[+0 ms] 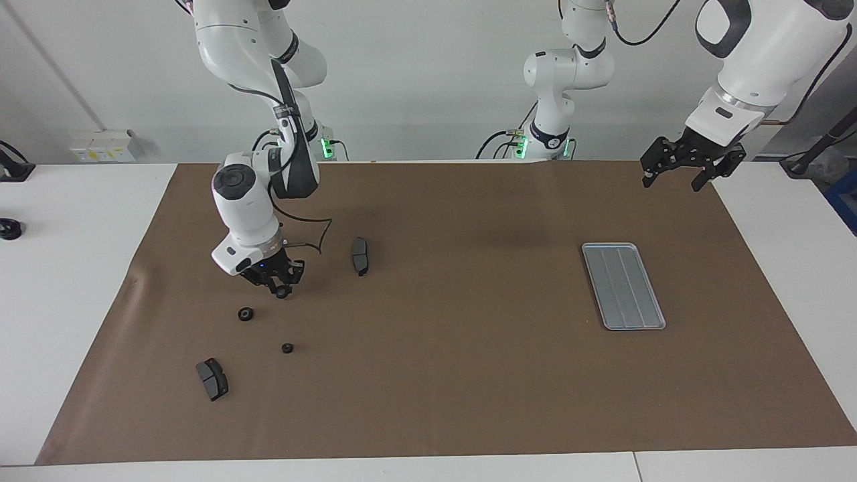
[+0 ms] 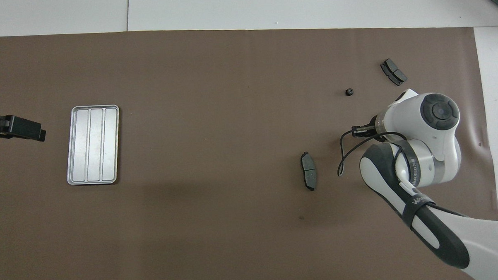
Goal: Place bearing gear from tray to pile
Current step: 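Lower the ring beside the other rings and open the right gripper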
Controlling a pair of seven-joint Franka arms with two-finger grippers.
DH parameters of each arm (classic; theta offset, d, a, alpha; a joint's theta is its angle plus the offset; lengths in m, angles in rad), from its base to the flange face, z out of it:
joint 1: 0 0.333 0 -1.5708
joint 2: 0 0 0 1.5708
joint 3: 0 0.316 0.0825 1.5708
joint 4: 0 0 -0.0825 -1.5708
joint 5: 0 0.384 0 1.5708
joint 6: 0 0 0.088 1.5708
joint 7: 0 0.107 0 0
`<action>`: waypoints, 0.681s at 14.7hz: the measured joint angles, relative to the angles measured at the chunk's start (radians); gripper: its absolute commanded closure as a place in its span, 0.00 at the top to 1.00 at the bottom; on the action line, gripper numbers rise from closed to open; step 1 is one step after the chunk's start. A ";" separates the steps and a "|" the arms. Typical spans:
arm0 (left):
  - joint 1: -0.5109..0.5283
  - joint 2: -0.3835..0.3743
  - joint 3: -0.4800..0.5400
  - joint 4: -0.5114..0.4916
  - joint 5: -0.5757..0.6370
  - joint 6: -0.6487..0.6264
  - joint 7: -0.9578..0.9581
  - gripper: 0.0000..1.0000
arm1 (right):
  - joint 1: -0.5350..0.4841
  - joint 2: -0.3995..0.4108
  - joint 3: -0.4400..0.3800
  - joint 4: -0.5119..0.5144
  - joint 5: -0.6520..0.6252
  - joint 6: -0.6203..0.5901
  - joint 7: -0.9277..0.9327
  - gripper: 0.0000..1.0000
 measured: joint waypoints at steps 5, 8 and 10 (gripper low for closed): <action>0.000 0.000 0.001 0.000 0.000 0.000 -0.001 1.00 | 0.004 0.004 0.001 -0.002 0.018 0.014 0.033 1.00; 0.000 0.000 0.001 0.000 0.000 0.000 -0.002 1.00 | -0.002 0.001 -0.002 0.029 0.018 0.024 0.040 1.00; 0.000 0.000 0.001 0.000 0.000 0.000 -0.002 1.00 | -0.015 -0.012 -0.011 0.073 0.018 0.001 0.043 1.00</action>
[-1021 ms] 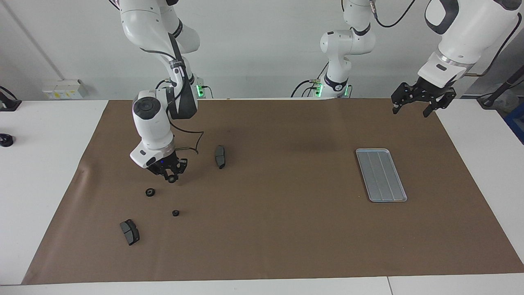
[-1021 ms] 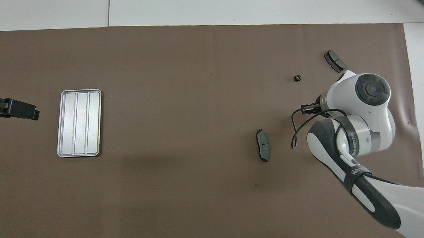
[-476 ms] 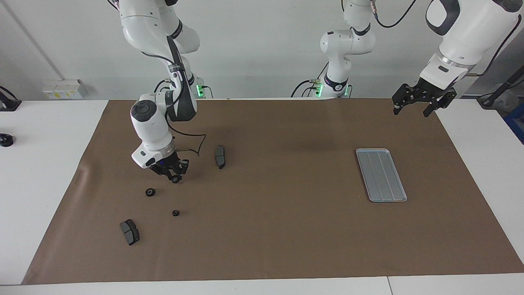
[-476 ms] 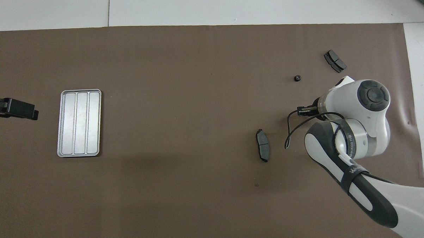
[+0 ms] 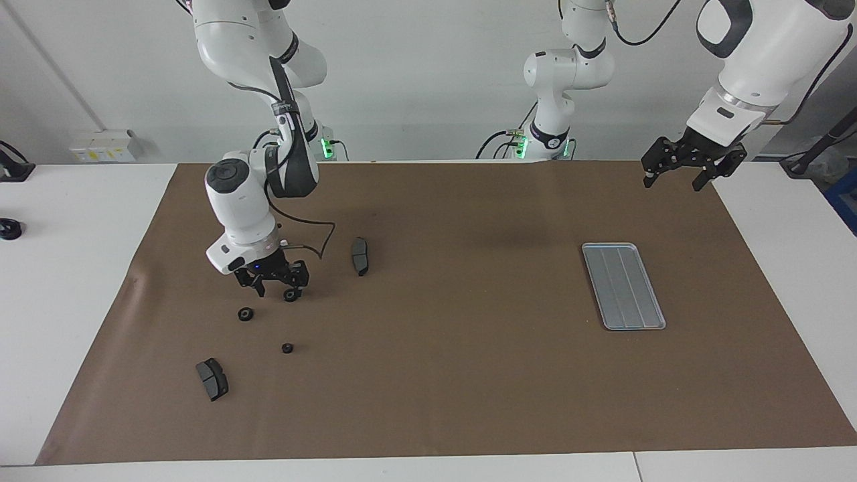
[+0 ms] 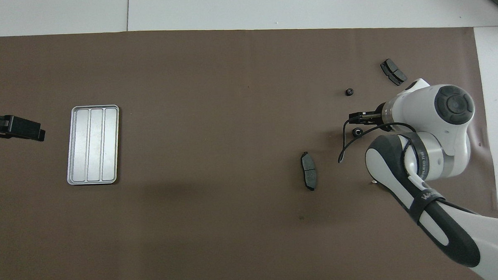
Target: Place bearing gear from tray to pile
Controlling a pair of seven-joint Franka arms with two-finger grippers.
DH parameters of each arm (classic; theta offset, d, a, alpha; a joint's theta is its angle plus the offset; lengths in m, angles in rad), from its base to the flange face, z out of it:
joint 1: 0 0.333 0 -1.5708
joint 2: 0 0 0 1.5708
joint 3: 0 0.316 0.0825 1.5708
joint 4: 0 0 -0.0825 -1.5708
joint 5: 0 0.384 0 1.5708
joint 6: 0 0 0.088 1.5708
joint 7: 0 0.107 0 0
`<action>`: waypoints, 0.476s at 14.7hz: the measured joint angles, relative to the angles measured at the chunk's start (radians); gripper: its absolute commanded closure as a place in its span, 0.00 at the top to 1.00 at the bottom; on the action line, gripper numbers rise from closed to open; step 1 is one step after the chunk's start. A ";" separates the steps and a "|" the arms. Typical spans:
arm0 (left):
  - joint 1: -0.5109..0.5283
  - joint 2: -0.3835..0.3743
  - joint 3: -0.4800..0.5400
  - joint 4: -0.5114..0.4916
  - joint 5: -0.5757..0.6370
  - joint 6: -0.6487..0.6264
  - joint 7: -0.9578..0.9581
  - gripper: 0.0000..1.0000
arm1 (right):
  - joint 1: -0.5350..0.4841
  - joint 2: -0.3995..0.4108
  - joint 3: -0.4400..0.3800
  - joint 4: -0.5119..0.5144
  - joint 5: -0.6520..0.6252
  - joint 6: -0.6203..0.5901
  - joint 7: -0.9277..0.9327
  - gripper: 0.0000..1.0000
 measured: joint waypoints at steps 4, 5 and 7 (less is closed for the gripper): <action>0.000 0.000 0.000 0.000 0.000 0.000 0.000 1.00 | -0.052 -0.051 -0.005 0.125 0.000 -0.198 0.000 1.00; 0.000 0.000 0.000 0.000 0.000 0.000 0.000 1.00 | -0.064 -0.071 -0.005 0.156 0.000 -0.255 0.000 1.00; 0.000 0.000 0.000 0.000 0.000 0.000 0.000 1.00 | -0.085 -0.125 -0.006 0.206 0.000 -0.362 0.000 1.00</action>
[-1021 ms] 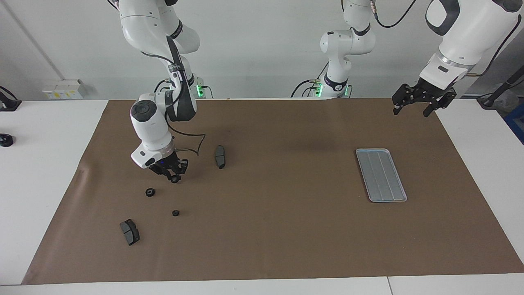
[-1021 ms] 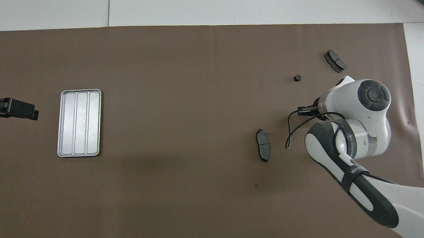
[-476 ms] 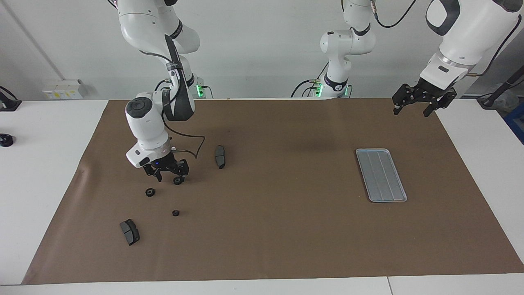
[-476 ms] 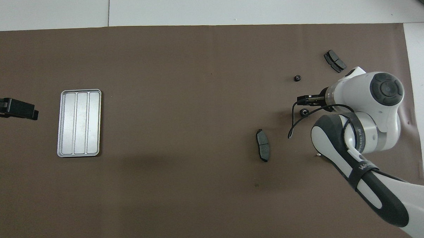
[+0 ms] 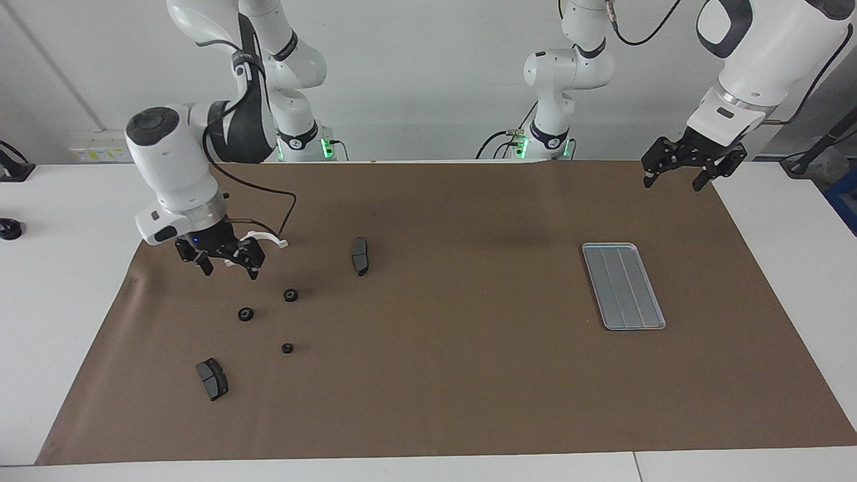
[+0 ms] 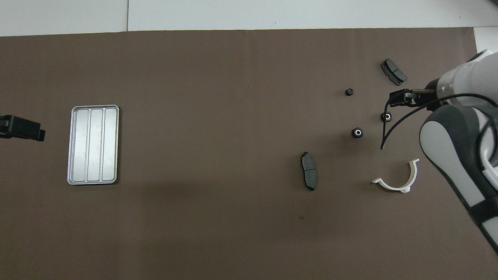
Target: Place bearing gear from tray to pile
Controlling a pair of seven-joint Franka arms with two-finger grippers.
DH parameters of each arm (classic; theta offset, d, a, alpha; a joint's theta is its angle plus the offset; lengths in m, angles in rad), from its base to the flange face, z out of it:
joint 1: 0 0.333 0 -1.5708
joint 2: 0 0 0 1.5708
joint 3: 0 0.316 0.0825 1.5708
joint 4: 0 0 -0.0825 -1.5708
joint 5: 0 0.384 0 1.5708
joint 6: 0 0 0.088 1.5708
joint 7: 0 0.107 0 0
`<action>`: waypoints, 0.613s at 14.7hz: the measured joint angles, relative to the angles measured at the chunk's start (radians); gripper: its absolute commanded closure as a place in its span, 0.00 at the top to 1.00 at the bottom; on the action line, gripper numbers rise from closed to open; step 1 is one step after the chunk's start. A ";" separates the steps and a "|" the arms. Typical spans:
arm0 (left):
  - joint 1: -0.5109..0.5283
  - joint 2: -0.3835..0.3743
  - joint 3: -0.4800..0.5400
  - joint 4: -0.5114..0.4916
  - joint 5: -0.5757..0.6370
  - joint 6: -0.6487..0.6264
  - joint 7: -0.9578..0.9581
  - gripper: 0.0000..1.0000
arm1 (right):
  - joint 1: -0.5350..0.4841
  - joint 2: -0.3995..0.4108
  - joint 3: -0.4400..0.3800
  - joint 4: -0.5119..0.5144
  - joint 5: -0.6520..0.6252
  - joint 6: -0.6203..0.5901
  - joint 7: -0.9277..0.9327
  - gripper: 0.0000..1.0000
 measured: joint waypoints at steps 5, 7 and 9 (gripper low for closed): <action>0.000 0.000 0.000 0.000 0.000 0.000 0.000 1.00 | -0.038 -0.128 -0.002 0.117 -0.001 -0.278 0.000 1.00; 0.000 0.000 0.000 0.000 0.000 0.000 0.000 1.00 | -0.061 -0.139 -0.004 0.197 -0.001 -0.388 0.000 1.00; 0.000 0.000 0.000 0.000 0.000 0.000 0.000 1.00 | -0.071 -0.140 -0.005 0.233 -0.001 -0.433 0.000 1.00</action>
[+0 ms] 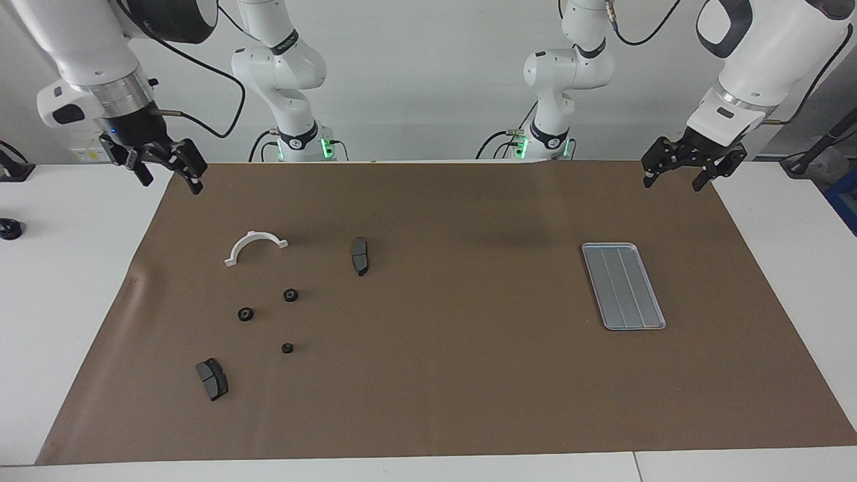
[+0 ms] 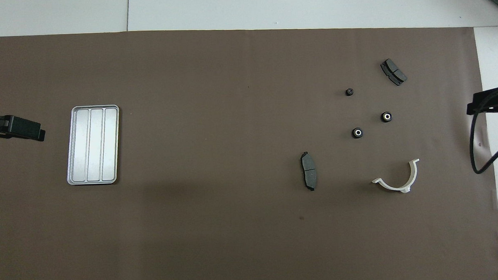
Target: Place bearing gear from tray to pile
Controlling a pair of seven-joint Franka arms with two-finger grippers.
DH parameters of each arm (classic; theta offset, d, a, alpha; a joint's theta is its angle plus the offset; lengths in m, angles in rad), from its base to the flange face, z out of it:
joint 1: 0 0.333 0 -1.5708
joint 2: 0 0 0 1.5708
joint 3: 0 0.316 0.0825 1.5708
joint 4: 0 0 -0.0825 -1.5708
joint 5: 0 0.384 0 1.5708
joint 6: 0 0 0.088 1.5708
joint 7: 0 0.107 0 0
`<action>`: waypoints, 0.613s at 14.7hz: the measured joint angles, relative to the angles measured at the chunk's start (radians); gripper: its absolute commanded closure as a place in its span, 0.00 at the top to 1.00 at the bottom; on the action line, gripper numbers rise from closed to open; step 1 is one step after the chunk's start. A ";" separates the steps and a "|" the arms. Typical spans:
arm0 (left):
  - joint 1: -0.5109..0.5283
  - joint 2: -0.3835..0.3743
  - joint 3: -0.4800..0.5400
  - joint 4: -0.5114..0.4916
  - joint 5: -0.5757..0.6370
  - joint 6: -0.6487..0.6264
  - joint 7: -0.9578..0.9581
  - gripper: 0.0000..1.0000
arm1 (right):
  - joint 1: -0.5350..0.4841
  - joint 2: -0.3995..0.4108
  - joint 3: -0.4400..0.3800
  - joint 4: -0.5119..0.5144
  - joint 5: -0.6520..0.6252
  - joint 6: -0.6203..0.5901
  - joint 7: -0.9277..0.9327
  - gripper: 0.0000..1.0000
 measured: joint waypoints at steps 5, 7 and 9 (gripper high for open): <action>0.000 0.000 0.000 0.000 0.000 0.000 0.000 1.00 | 0.008 0.021 0.003 -0.009 0.000 -0.004 -0.011 1.00; 0.000 0.000 0.000 0.000 0.000 0.000 0.000 1.00 | 0.043 0.025 -0.016 -0.010 0.000 -0.005 -0.011 1.00; 0.000 0.000 0.000 0.000 0.000 0.000 0.000 1.00 | 0.101 0.025 -0.073 -0.010 -0.001 -0.005 -0.011 1.00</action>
